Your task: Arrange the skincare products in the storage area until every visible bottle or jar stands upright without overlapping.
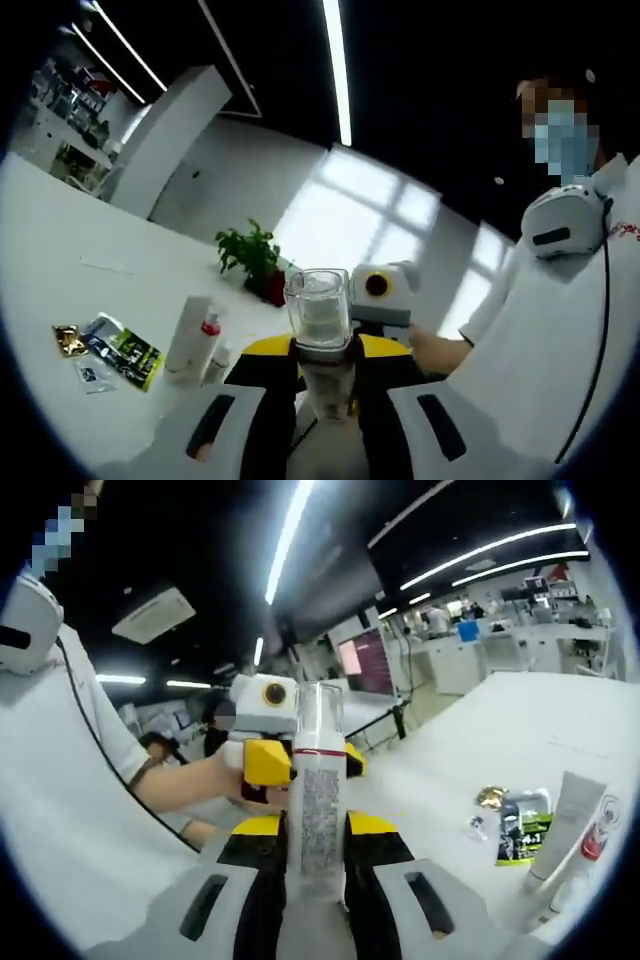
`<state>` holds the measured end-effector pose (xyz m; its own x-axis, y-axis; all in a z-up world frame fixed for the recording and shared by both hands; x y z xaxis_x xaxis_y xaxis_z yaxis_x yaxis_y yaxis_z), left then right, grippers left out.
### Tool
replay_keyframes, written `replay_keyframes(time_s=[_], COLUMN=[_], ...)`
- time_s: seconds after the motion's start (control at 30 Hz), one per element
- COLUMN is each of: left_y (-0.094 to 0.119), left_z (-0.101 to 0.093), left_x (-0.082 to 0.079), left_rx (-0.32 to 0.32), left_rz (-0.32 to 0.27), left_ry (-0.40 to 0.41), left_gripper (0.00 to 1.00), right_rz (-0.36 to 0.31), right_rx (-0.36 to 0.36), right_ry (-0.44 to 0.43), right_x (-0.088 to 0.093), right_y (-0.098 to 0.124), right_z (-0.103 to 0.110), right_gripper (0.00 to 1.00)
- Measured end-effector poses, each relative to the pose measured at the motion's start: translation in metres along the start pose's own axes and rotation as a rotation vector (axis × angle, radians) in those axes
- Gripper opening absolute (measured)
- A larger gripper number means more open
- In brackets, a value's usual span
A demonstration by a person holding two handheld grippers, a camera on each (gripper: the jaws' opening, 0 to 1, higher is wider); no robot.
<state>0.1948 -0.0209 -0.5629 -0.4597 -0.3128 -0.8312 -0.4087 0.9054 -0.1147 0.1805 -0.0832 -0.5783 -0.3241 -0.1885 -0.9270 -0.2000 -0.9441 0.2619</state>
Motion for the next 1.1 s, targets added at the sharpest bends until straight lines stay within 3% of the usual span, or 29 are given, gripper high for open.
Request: replay_keyframes(time_s=[0.17,0.23,0.4,0.53,0.77,1.1], left_y=[-0.008,-0.013,-0.020,-0.025,-0.026,-0.023], left_z=[0.014,0.015,0.022,0.021,0.021,0.023], left_x=[0.002,0.003,0.000,0.003,0.006,0.005], left_rx=[-0.229,-0.296,-0.411,-0.450,-0.519,-0.529], left_rz=[-0.040,-0.059,-0.094,-0.094,-0.070,-0.051], left_ry=[0.003,0.005,-0.023,-0.028,-0.041,-0.042], left_gripper=[0.19,0.19,0.18,0.18,0.18,0.17], right_rz=[0.038,0.039,0.017,0.036,0.080,0.075], right_rx=[0.241,0.305,0.410,0.476,0.514,0.504], right_ry=[0.075,0.126,0.148,0.198,0.259,0.225], right_x=[0.003,0.004,0.004,0.007,0.011,0.013], right_y=[0.000,-0.004,-0.008,-0.007,-0.007,-0.008], right_z=[-0.023,-0.026,-0.030,-0.034,-0.037,-0.039], right_gripper=[0.20,0.20,0.21,0.21,0.21,0.22])
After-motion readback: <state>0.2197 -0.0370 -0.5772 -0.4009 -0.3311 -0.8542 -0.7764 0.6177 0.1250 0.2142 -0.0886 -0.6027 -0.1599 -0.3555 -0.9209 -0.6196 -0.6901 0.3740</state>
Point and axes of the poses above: the point that each gripper's makers call its tool centre point, and the gripper's own axes: y roughly backward along the fingers, z roughly to its left, x roughly out of its underside, the point moved 4 cm from there along y, roughly backward along the fingers, and after that the axes turned 1 degree about y, right-handed, at the moved point
